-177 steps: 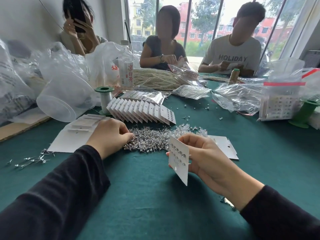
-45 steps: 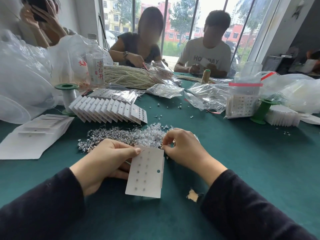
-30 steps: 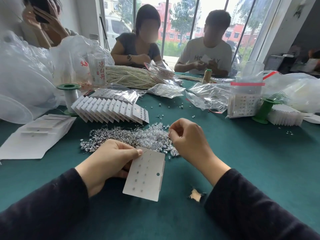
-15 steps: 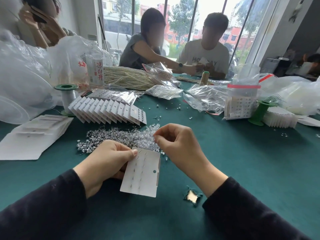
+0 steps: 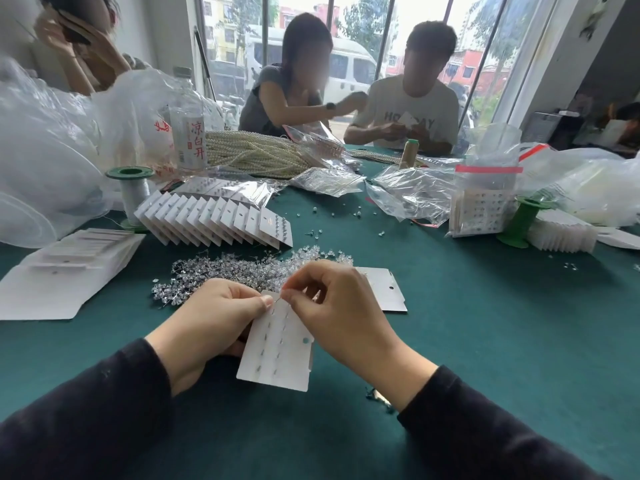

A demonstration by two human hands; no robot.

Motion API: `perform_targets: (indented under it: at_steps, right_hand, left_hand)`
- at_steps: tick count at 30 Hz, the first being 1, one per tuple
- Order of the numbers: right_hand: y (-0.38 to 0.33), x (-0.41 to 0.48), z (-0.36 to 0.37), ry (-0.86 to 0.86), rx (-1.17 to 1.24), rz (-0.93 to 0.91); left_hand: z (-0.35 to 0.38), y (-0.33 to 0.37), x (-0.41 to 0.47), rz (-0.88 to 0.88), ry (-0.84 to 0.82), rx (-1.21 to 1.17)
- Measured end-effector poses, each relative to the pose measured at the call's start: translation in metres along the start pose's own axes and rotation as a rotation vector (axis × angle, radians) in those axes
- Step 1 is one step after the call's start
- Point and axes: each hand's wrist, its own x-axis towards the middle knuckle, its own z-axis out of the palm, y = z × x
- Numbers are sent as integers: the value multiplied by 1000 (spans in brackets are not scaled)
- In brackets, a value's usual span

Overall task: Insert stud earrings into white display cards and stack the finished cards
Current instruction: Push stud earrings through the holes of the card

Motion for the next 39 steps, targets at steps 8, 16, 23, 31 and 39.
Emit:
perform_targets:
  at_steps: [8,16,23,31,39]
  right_hand:
    - [4,1,6,-60,-52,37]
    - [2,-3,11,-103,20,97]
    - [2,-4,8,-121,46,82]
    - [-3,-5,5,-97,36,18]
    - [-2,-4,3,6,-62,32]
  left_hand:
    - [1,-2,-1,51,9,15]
    - [1,-7,-2,136,27,64]
    - [0,-7,-3,168,-3,54]
    - [-1,-8,0,114,-10,-42]
    - [7,-6,0,143,93,9]
